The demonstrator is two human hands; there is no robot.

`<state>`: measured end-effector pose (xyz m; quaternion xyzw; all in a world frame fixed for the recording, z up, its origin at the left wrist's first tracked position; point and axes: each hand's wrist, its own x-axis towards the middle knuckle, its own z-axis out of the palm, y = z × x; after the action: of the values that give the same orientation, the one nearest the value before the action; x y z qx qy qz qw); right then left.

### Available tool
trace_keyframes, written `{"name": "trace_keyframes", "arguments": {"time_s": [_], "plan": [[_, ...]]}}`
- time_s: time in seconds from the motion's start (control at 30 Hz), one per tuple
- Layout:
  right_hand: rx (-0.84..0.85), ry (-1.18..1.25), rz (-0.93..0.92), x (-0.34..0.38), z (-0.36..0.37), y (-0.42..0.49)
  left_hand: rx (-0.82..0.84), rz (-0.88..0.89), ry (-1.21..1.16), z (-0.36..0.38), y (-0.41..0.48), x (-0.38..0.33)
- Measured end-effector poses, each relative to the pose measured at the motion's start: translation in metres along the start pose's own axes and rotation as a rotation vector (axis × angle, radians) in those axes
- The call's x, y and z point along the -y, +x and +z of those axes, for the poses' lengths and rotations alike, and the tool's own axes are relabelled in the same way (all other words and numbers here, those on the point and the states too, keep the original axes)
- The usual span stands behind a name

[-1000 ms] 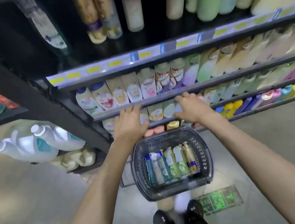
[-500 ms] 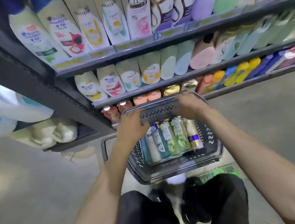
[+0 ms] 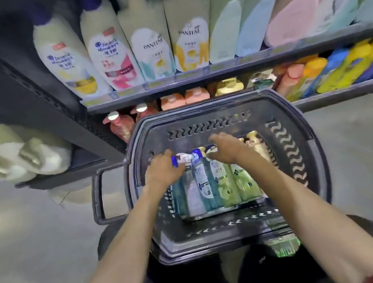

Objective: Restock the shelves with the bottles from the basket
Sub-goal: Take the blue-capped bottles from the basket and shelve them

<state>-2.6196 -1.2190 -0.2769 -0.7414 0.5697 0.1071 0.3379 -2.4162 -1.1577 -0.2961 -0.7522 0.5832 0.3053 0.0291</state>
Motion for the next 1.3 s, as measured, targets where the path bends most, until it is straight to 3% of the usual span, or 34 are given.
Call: {"name": "trace_keyframes", "arguments": {"time_s": [0.23, 0.53, 0.8, 1.07, 1.3], "plan": [[0.008, 0.091, -0.015, -0.027, 0.053, 0.04, 0.013, -0.159, -0.185, 0.07, 0.023, 0.026], [-0.023, 0.079, -0.059, -0.048, 0.072, 0.059, 0.076, -0.377, -0.39, 0.106, 0.048, 0.029], [-0.061, 0.081, -0.125, -0.047, 0.081, 0.07, 0.109, -0.444, -0.61, 0.131, 0.058, 0.044], [-0.002, 0.106, -0.101, -0.037, 0.09, 0.083, 0.124, -0.467, -0.643, 0.138, 0.062, 0.05], [-0.042, -0.086, -0.036, -0.029, 0.107, 0.092, 0.124, -0.497, -0.671, 0.141, 0.062, 0.052]]}}
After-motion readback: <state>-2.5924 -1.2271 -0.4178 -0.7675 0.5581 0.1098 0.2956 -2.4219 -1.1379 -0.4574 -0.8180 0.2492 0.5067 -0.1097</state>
